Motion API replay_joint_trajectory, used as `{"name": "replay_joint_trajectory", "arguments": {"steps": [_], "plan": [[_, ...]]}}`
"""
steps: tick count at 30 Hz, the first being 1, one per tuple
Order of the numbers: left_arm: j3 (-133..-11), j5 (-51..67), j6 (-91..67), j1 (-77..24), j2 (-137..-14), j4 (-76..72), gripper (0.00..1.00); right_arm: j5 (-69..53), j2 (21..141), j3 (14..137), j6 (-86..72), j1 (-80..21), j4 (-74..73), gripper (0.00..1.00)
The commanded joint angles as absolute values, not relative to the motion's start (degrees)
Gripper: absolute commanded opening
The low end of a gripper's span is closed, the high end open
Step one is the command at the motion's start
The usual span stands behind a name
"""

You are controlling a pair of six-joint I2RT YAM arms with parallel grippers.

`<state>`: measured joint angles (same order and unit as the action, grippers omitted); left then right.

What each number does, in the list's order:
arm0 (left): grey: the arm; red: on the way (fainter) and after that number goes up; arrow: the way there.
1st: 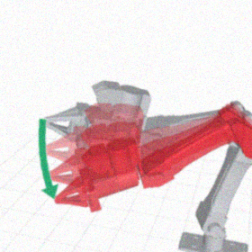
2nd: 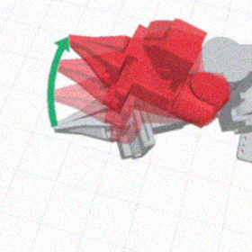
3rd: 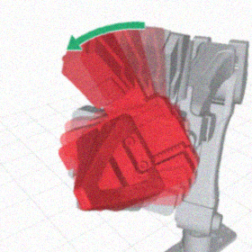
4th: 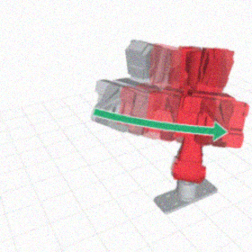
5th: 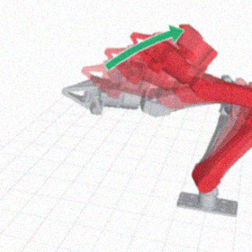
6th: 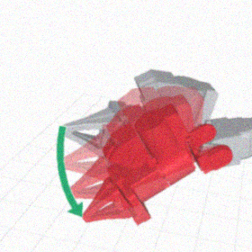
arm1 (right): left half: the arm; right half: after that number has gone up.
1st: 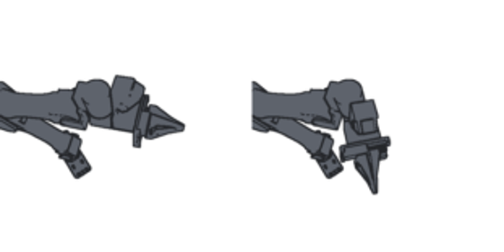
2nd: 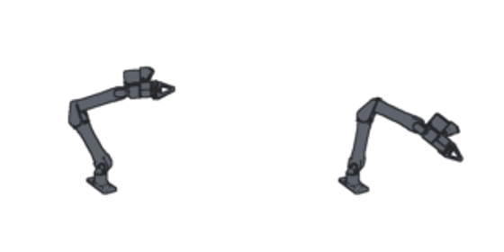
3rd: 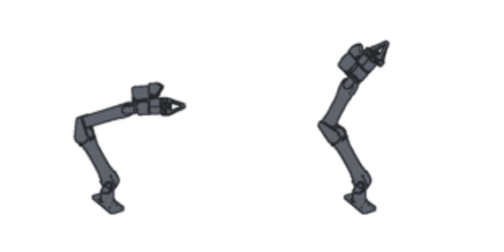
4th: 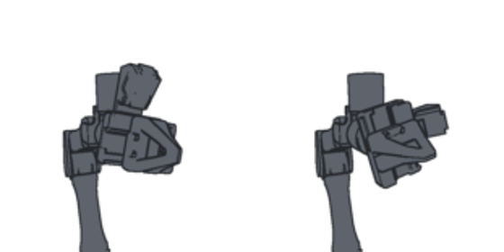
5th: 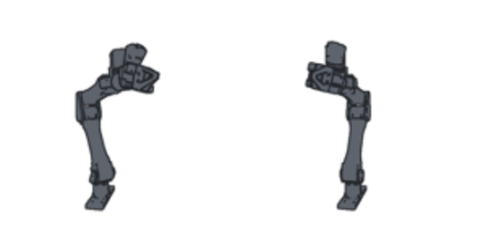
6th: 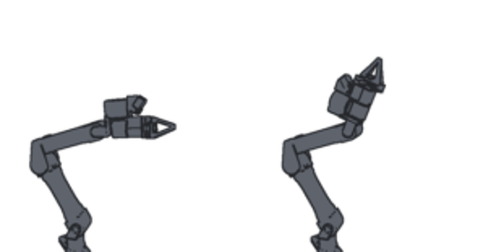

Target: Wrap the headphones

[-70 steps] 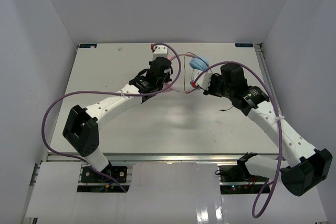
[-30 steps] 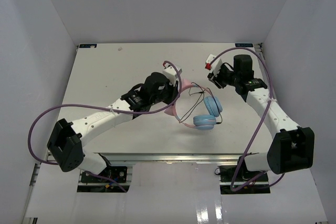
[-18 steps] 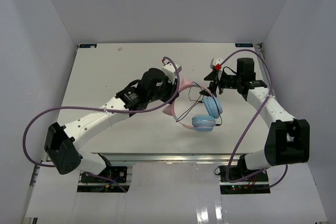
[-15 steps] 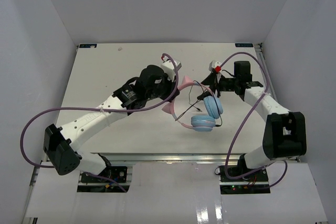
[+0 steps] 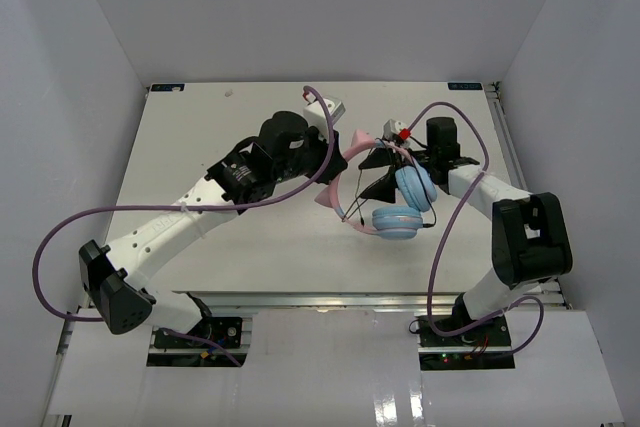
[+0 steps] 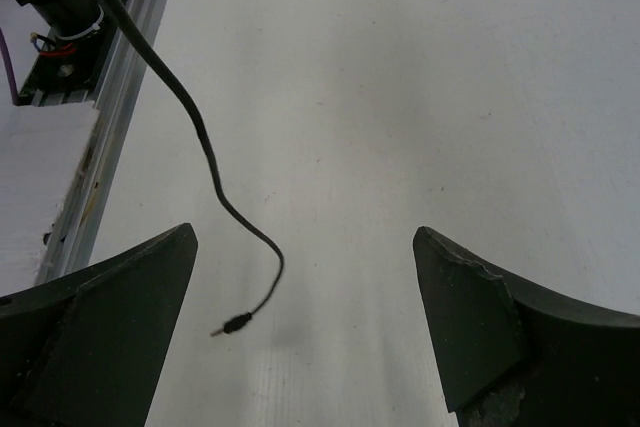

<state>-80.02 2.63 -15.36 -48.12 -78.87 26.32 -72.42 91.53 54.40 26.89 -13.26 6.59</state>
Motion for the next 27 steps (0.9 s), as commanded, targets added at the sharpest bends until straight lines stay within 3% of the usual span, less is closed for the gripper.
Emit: {"name": "replay_joint_trajectory", "arguments": {"steps": [1,5,7,9,11,12,14,17,27], "plan": [[-84.0,4.3,-17.8,-48.3,-77.7,24.1,0.00,-77.7,92.8,53.2,14.5,-15.6,22.0,0.94],[-85.0,4.1,-18.1,-48.3,-78.0,24.1,0.00,-77.4,93.0,50.3,6.0,-17.8,32.0,0.90],[-85.3,4.3,-18.3,-48.3,-78.0,24.1,0.00,-75.6,93.6,50.0,3.7,-18.2,34.0,0.80],[-85.7,4.2,-18.5,-48.3,-77.9,24.1,0.00,-75.3,94.9,50.2,0.5,-18.3,36.3,0.63],[-86.0,3.8,-18.5,-48.3,-77.6,24.2,0.00,-75.1,95.6,50.4,-1.4,-18.2,36.9,0.31],[-86.0,3.5,-18.5,-48.3,-77.4,24.3,0.00,-74.8,95.5,50.2,-1.5,-18.0,37.0,0.20],[-86.0,2.5,-18.2,-48.3,-76.8,25.1,0.00,-74.3,94.3,49.0,-2.2,-17.3,38.3,0.08],[-85.0,2.1,-18.0,-48.3,-76.0,26.0,0.00,-74.0,92.0,46.9,-8.3,-14.6,46.2,0.08],[-79.8,4.0,-18.7,-48.3,-74.0,26.8,0.00,-73.1,97.3,49.6,-54.9,-0.9,99.6,0.08]]}}
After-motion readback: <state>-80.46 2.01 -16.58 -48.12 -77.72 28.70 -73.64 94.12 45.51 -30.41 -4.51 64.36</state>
